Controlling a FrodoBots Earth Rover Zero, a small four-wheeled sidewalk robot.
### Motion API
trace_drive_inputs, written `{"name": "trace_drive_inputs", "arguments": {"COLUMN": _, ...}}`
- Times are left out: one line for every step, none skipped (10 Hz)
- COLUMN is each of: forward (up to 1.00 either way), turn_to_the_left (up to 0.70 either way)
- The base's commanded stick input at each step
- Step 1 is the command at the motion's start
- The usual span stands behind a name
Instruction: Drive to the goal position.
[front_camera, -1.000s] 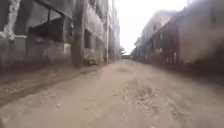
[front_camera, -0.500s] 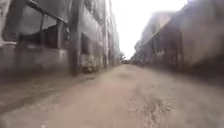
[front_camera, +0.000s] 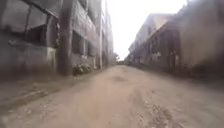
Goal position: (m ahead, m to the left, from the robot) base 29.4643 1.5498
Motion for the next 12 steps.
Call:
{"name": "trace_drive_inputs", "arguments": {"forward": 0.7, "turn_to_the_left": 0.0}}
{"name": "trace_drive_inputs", "arguments": {"forward": 0.7, "turn_to_the_left": -0.01}}
{"name": "trace_drive_inputs", "arguments": {"forward": 0.7, "turn_to_the_left": -0.02}}
{"name": "trace_drive_inputs", "arguments": {"forward": 0.7, "turn_to_the_left": -0.03}}
{"name": "trace_drive_inputs", "arguments": {"forward": 0.7, "turn_to_the_left": -0.08}}
{"name": "trace_drive_inputs", "arguments": {"forward": 0.7, "turn_to_the_left": -0.29}}
{"name": "trace_drive_inputs", "arguments": {"forward": 0.7, "turn_to_the_left": -0.29}}
{"name": "trace_drive_inputs", "arguments": {"forward": 0.7, "turn_to_the_left": -0.29}}
{"name": "trace_drive_inputs", "arguments": {"forward": 0.7, "turn_to_the_left": -0.26}}
{"name": "trace_drive_inputs", "arguments": {"forward": 0.7, "turn_to_the_left": -0.1}}
{"name": "trace_drive_inputs", "arguments": {"forward": 0.7, "turn_to_the_left": 0.0}}
{"name": "trace_drive_inputs", "arguments": {"forward": 0.7, "turn_to_the_left": 0.01}}
